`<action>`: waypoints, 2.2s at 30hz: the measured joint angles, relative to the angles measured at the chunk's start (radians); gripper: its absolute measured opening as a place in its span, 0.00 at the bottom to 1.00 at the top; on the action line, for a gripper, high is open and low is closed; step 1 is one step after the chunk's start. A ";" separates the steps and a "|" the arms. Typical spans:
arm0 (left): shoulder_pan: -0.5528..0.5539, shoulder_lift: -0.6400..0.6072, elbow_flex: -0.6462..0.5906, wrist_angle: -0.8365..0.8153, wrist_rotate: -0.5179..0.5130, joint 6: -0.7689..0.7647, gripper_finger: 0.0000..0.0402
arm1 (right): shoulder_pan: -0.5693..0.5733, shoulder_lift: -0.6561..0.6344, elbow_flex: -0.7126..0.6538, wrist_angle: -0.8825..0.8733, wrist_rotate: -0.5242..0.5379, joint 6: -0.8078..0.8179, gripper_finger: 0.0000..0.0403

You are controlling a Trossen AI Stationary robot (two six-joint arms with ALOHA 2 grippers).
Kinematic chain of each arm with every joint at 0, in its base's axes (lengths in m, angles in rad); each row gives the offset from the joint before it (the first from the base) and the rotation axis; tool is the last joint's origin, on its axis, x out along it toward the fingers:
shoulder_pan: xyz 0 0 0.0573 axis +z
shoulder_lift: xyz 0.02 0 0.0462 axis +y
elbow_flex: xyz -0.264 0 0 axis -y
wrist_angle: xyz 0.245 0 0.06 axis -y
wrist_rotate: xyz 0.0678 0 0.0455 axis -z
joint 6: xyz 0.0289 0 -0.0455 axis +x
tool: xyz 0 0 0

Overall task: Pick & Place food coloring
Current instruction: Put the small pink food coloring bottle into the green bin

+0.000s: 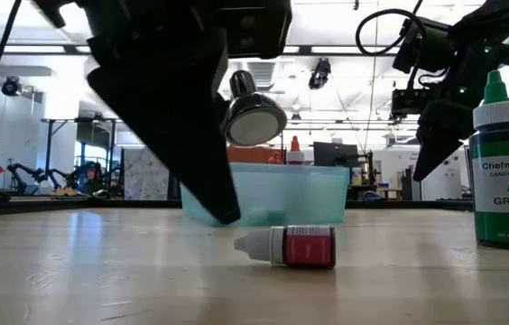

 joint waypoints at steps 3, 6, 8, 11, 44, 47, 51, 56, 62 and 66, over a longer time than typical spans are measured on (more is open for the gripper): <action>0.006 0.000 0.000 0.027 0.000 0.001 0.30 | 0.000 0.000 -0.006 0.005 0.000 0.000 0.09; 0.009 0.000 0.000 0.046 0.000 0.007 0.30 | 0.000 0.000 -0.014 0.012 0.000 0.000 0.09; 0.010 0.004 -0.001 0.071 0.000 0.018 0.30 | 0.000 0.000 -0.018 0.014 0.000 0.000 0.09; 0.008 0.008 -0.003 0.110 0.009 0.041 0.30 | 0.000 0.000 -0.024 0.024 0.000 0.000 0.09; 0.005 0.051 -0.092 0.270 -0.019 0.120 0.30 | 0.000 0.000 -0.035 0.029 0.000 0.000 0.09; 0.005 0.057 -0.087 0.273 -0.023 0.120 0.30 | 0.000 0.000 -0.035 0.028 -0.001 0.000 0.09; 0.005 0.058 -0.086 0.272 -0.027 0.120 0.28 | 0.000 0.000 -0.035 0.028 -0.001 0.000 0.09; 0.006 0.058 -0.085 0.254 -0.028 0.129 0.18 | 0.000 0.000 -0.035 0.028 -0.001 0.000 0.09; 0.007 0.053 -0.085 0.239 -0.026 0.169 0.10 | 0.000 0.000 -0.035 0.028 0.000 0.000 0.09; 0.022 0.044 -0.056 0.148 -0.005 0.173 0.10 | 0.000 0.000 -0.035 0.029 -0.001 0.000 0.09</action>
